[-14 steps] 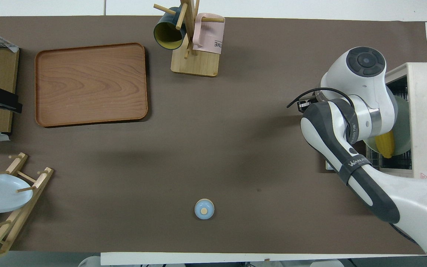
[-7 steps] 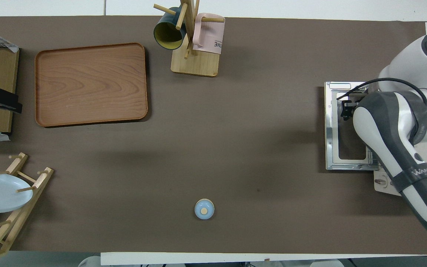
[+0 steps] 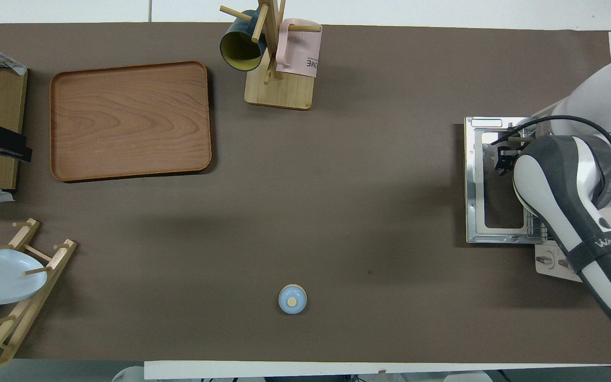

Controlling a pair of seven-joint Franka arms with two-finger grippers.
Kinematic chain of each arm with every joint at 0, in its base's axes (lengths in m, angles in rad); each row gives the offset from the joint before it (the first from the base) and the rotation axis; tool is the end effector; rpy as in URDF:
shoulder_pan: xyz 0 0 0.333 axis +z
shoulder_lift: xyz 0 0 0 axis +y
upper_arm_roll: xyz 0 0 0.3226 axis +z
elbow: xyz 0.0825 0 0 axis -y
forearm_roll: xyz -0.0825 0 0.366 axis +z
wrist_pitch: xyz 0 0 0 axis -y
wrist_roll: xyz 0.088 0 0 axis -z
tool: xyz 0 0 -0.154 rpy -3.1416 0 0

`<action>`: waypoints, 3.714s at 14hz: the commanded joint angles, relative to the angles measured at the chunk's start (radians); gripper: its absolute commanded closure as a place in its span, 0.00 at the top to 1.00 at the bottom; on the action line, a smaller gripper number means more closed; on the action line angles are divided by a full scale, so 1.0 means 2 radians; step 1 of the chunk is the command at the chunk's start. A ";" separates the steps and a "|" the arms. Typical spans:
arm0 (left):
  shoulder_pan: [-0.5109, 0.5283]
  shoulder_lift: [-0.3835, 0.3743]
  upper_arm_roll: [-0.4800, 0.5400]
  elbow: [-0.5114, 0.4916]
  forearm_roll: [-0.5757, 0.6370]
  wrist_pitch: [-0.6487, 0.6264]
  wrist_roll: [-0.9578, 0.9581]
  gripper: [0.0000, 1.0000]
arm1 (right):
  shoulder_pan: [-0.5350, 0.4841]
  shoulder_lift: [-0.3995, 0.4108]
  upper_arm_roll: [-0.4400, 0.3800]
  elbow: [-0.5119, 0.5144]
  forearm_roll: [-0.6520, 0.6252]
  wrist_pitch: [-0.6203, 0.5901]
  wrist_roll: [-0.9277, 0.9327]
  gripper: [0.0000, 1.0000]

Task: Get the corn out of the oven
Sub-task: 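Grasp the pale green plate inside the oven with the right gripper, then pull the plate with corn out of the oven onto the table, then release the plate with the right gripper while the left gripper reaches the corn, then grasp the yellow corn cob on the plate with the left gripper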

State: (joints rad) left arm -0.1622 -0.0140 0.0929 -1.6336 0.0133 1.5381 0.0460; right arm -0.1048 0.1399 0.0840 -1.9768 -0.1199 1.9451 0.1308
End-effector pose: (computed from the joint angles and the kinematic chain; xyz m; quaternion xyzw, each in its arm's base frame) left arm 0.5217 -0.0338 0.5606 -0.9975 0.0577 0.0407 0.0065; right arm 0.5427 -0.0253 0.3555 0.9940 -0.0487 -0.0824 0.0524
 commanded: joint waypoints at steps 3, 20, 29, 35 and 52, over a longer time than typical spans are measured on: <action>-0.001 0.000 0.000 0.005 0.007 -0.004 0.006 1.00 | -0.011 -0.007 0.004 -0.037 0.005 0.037 -0.005 0.47; -0.001 0.000 0.000 0.005 0.007 -0.004 0.006 1.00 | 0.291 0.180 0.007 0.309 0.006 -0.163 0.289 0.00; -0.001 0.000 0.000 0.005 0.006 -0.004 0.003 1.00 | 0.376 0.317 0.027 0.425 0.038 -0.087 0.458 0.40; -0.037 -0.028 -0.012 -0.048 -0.012 -0.006 -0.017 1.00 | 0.269 0.203 0.026 0.366 0.039 -0.136 0.347 0.69; -0.363 0.156 -0.022 -0.203 -0.036 0.516 -0.510 0.17 | 0.078 0.082 0.024 0.014 -0.074 0.038 0.097 0.13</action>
State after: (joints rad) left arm -0.8703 0.2785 0.0319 -2.0695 -0.0588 2.5608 -0.9398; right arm 0.0739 0.3194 0.1195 -1.9031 -0.2485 1.9795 0.3433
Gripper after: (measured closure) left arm 0.119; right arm 0.872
